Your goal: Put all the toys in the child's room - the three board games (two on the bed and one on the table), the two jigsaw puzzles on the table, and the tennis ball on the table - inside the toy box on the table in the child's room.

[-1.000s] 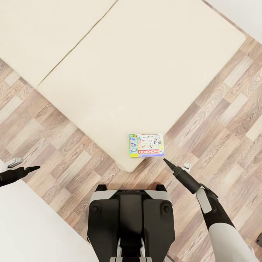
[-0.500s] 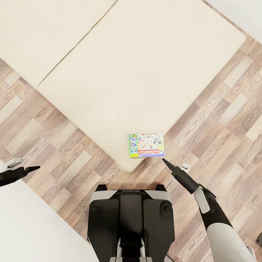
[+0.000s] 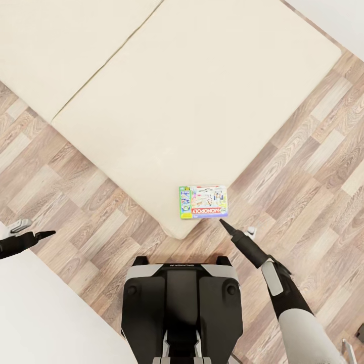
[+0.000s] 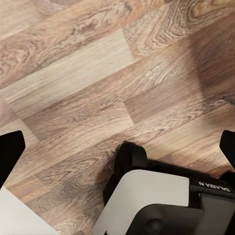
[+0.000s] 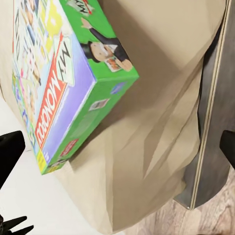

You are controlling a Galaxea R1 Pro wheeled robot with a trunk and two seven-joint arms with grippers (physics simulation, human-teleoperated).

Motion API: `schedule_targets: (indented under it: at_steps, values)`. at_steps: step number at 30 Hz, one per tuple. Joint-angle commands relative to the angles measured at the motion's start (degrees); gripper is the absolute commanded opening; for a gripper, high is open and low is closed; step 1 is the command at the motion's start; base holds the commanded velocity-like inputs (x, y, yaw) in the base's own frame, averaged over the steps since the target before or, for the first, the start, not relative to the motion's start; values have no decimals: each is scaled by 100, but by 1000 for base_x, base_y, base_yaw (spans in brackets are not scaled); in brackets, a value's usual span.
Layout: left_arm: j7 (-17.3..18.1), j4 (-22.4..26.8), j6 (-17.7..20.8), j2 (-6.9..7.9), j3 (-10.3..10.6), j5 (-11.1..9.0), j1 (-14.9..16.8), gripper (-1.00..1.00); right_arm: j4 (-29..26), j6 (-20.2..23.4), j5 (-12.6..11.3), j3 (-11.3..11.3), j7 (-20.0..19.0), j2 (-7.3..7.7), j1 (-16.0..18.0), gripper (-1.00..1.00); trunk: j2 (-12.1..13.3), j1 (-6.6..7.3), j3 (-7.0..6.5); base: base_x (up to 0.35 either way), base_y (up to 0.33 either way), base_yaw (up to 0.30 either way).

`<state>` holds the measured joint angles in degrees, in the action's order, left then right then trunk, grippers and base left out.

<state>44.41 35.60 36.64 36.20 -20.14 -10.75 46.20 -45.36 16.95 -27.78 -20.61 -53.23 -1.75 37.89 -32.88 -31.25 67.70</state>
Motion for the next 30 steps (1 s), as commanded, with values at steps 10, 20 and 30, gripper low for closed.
schedule_targets:
  at_steps: [10,20,30]
  values:
    - [20,-1,36,0,-13,-24,3,100,-34,-19,55,1,835,-371,72,100,-6,-2,4,0,0,0]
    - [22,0,36,1,-8,-28,3,100,-43,-287,40,5,881,-587,100,100,-6,-2,4,0,0,0]
    - [18,0,36,1,-8,-31,3,100,-43,-301,22,325,686,-596,202,100,-6,-2,4,0,0,0]
